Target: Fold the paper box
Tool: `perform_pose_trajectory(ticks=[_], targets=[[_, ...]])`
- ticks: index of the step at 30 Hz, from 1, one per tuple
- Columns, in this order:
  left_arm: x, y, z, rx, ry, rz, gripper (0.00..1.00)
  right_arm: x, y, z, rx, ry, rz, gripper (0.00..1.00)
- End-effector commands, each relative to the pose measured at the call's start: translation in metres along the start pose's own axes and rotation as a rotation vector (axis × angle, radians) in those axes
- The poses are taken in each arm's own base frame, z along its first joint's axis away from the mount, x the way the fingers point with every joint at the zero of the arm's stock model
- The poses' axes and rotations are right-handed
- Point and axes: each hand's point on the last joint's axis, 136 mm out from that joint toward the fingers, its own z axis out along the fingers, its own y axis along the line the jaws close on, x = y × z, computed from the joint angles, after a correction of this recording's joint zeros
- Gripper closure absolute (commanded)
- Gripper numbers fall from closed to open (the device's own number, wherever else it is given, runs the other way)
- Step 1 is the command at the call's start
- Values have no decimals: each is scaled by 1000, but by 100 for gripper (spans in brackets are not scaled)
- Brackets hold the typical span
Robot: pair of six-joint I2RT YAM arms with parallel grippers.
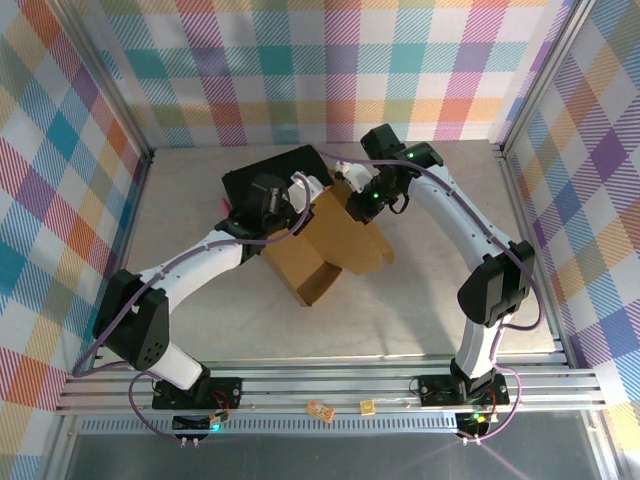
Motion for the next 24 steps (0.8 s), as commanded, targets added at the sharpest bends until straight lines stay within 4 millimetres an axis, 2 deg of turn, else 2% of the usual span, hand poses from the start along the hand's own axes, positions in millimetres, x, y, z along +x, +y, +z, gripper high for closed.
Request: perform_pose_trajectory(ticks=[1, 2, 5, 7, 10, 13, 17, 20, 22, 24], targets=[[23, 4, 13, -88, 61, -43, 100, -37, 33, -24, -122, -153, 29, 94], [23, 3, 14, -86, 57, -53, 100, -36, 32, -24, -119, -150, 42, 90], [26, 1, 15, -84, 49, -78, 100, -36, 29, -32, -102, -164, 88, 69], [27, -3, 14, -65, 43, -81, 100, -36, 24, -43, -92, -193, 152, 61], [25, -8, 12, -38, 20, -75, 100, -33, 9, -68, -66, -282, 256, 53], [29, -7, 12, -47, 32, -75, 100, -25, -13, -104, -39, -431, 392, 43], [38, -9, 16, -38, 65, -98, 100, 1, -38, -142, 39, -625, 534, 33], [45, -9, 21, -42, 107, -126, 100, 43, -48, -136, 119, -654, 659, 32], [49, -8, 21, -51, 117, -135, 100, 76, -49, -115, 143, -649, 723, 33], [54, -8, 22, -61, 136, -136, 100, 97, -46, -92, 126, -650, 734, 34]])
